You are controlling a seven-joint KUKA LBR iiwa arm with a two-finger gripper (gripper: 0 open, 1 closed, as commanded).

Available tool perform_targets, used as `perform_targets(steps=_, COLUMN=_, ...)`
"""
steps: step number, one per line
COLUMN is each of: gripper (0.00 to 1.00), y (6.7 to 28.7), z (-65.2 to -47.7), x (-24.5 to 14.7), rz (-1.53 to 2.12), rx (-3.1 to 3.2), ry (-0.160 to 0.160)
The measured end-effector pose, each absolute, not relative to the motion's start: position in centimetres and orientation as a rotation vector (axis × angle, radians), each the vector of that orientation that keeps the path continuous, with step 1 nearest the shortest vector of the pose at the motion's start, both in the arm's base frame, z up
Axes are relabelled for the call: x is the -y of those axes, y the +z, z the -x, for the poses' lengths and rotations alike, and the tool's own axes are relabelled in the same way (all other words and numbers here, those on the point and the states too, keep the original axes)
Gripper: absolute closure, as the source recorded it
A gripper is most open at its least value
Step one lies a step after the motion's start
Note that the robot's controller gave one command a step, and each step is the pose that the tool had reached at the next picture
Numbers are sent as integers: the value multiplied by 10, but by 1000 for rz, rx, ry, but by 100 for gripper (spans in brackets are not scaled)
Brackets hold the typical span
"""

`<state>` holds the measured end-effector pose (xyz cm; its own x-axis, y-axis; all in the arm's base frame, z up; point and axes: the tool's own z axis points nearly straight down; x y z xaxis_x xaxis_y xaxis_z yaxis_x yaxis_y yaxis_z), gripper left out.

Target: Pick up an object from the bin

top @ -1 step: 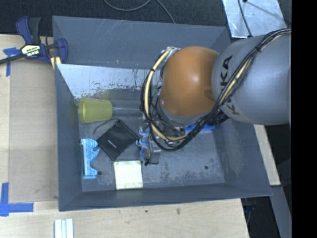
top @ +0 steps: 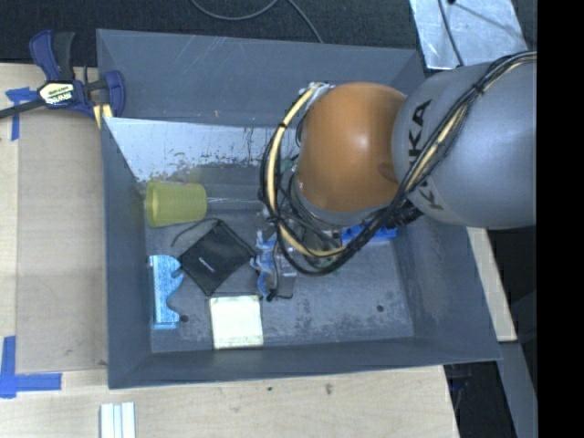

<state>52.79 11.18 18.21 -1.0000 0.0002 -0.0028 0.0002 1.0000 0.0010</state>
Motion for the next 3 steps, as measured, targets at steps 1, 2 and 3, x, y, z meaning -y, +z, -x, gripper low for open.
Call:
perform_targets(steps=1, gripper=0, y=152, z=-538, x=-108, rz=259, rx=-3121, ry=3)
perform_targets(steps=2, gripper=0, y=85, z=-564, x=-106, rz=796, rx=-3032, ry=-1)
perform_targets(steps=3, gripper=0, y=103, z=-567, x=-97, rz=755, rx=-3045, ry=2)
